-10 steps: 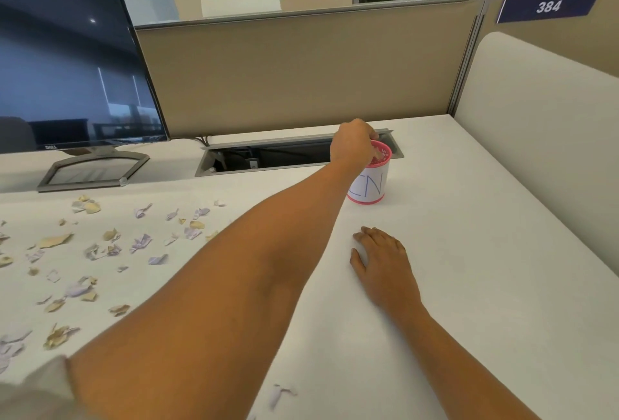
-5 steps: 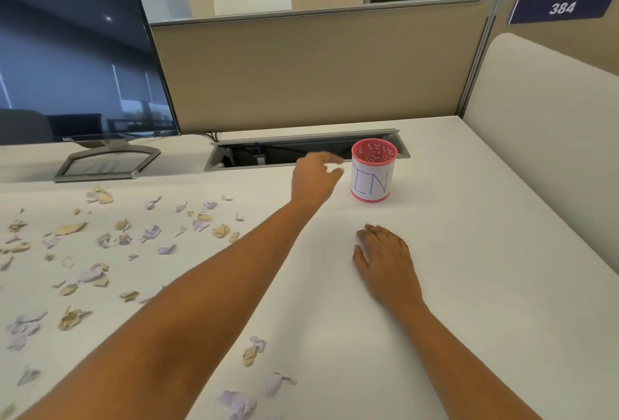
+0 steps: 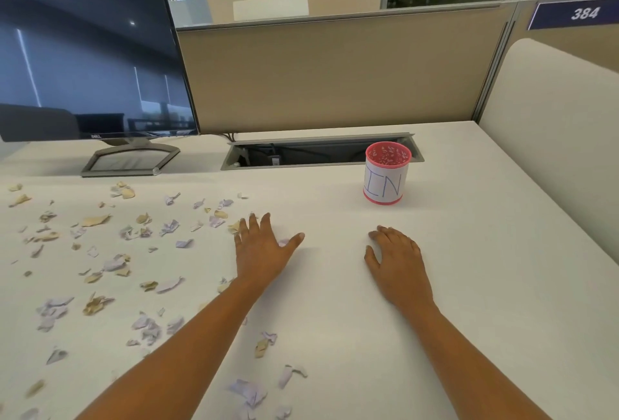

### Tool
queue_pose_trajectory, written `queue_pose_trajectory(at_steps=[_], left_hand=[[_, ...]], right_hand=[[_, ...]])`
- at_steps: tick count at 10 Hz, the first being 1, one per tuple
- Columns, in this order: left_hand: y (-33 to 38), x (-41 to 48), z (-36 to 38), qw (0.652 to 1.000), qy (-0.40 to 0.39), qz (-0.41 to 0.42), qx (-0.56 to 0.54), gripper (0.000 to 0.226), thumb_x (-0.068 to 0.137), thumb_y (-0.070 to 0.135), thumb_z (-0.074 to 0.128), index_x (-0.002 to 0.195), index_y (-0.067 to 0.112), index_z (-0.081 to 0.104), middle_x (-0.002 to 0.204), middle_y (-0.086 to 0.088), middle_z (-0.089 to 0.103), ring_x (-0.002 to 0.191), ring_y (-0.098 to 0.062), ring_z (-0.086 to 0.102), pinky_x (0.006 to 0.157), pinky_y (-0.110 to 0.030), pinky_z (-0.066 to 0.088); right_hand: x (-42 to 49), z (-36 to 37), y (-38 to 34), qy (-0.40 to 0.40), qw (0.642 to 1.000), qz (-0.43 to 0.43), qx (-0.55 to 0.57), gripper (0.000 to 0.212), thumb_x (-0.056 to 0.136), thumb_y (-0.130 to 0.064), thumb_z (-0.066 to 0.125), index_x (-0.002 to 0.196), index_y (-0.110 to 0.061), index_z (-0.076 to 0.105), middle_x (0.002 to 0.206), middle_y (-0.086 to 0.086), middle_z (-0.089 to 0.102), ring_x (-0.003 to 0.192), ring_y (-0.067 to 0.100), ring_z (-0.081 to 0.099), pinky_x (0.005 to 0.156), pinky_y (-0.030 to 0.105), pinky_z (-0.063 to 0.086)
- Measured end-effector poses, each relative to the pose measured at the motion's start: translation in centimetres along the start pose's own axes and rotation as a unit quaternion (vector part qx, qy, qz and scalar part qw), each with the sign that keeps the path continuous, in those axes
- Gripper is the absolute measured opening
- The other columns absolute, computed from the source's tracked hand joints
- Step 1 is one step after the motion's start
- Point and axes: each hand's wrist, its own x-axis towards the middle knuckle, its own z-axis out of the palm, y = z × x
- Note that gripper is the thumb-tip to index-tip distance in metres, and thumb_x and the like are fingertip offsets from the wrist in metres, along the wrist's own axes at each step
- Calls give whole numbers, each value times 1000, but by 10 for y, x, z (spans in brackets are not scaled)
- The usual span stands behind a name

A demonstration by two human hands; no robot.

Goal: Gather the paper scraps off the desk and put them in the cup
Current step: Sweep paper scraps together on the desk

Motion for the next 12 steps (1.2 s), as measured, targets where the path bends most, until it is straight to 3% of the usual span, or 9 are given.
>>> queue_pose_trajectory(at_steps=[3,5,6,7,8,9,10,11,12], left_hand=[[3,-8,7,995,-61,50,-53,77,90,47,48,149,16,10,158,-5,11,146,-21,12,116,-39,22],[6,-14,11,988,-59,143,9,43,99,14,32,142,17,35,155,-2,23,143,-16,22,113,-31,25],[3,-16,12,986,-40,160,34,45,98,8,28,140,18,39,153,-1,29,142,-16,26,114,-29,23],[-1,-16,11,984,-26,172,30,35,98,12,33,124,18,56,142,-1,48,130,-19,44,107,-28,32],[-1,-14,7,983,-17,175,50,21,93,10,39,86,17,58,113,-7,66,98,-23,58,91,-31,42],[1,-11,5,979,-18,182,95,19,88,5,43,83,10,60,94,-10,65,81,-22,53,79,-31,44],[6,-10,1,970,-33,198,134,17,86,3,45,78,17,49,88,-9,60,76,-17,43,71,-27,36],[15,-9,-3,969,-45,208,126,19,86,1,44,76,10,58,90,-14,65,81,-24,55,73,-31,41],[30,-6,-9,973,-35,219,66,25,89,1,44,89,1,69,97,-14,69,94,-28,63,81,-29,46]], right_hand=[[0,1,0,0,1000,0,0,38,95,-29,41,131,-18,48,145,-1,42,136,14,34,114,32,18],[0,1,1,-2,1000,3,-5,38,95,-30,40,131,-19,47,145,-2,41,137,13,33,114,31,17],[0,2,0,2,1000,4,0,37,95,-29,41,130,-18,48,144,-1,42,136,14,34,115,32,19],[0,2,0,5,1000,2,-1,37,95,-28,42,130,-17,49,144,-1,43,136,14,35,114,32,20],[0,2,0,6,1000,2,-3,37,95,-28,42,130,-17,49,144,-1,43,136,13,35,114,32,19],[1,2,0,3,1000,3,-2,38,95,-29,41,130,-18,48,145,-2,42,136,13,34,114,32,18],[1,2,1,3,1000,3,-2,38,95,-29,41,130,-18,48,144,-1,43,136,13,34,114,32,19],[1,2,1,3,1000,3,1,38,95,-29,42,130,-18,49,144,-1,43,136,13,35,115,33,20],[1,3,1,5,1000,3,8,37,94,-28,43,129,-17,50,143,-1,44,135,14,36,115,34,21]])
